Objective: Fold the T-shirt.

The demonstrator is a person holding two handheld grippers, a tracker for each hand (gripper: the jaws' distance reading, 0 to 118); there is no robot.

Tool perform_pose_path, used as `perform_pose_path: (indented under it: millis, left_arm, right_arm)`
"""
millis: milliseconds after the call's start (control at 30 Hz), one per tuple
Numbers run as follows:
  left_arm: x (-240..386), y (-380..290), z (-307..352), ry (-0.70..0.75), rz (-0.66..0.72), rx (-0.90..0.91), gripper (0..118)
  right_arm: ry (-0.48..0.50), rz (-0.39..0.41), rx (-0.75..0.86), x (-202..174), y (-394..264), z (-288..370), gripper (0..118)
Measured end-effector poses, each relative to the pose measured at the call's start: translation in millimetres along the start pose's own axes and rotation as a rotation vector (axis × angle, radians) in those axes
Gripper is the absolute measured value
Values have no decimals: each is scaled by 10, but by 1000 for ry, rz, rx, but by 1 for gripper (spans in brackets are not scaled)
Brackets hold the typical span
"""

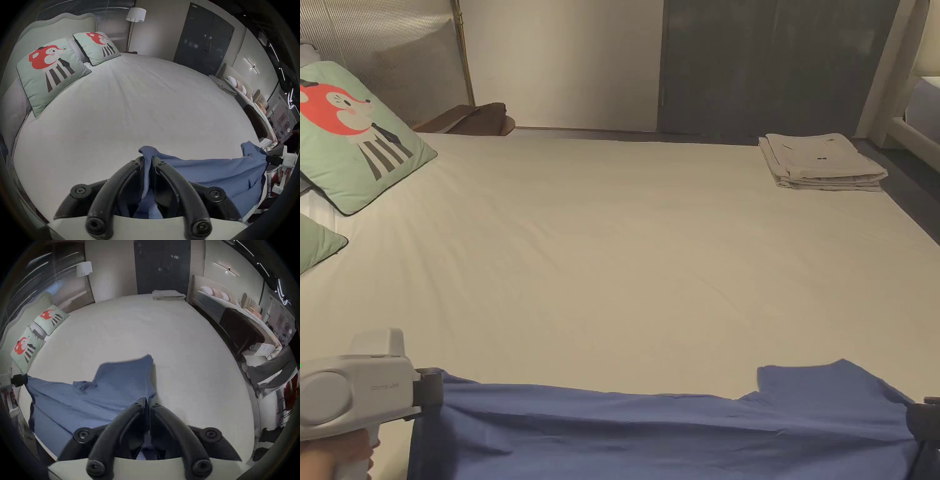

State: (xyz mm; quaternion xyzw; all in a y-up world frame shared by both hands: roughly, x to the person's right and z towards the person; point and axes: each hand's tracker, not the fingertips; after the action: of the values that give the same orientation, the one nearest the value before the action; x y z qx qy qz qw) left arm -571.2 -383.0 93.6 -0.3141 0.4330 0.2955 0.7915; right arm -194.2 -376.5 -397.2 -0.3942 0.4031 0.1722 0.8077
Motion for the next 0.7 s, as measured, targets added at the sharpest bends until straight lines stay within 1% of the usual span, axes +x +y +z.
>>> perform_pose_path:
  millis: [133,167,367,467,700]
  left_arm:
    - [-145,-196,427,-36,23,16,5]
    - [-183,-267,521,-41,31,15,5]
    - [-254,-828,922,-21,-4,9,5]
    - [-397,-1092,968,-10,-6,-13,5]
    - [-532,-1621,991,4,15,-78,5]
  right_arm:
    - [17,2,31,37,-190,465,3]
    - [25,13,33,10,-244,530,3]
    - [30,56,59,-47,-792,1009,3]
    - [19,65,45,-61,-1128,1159,3]
    - [5,41,-37,-29,-1792,1218,3]
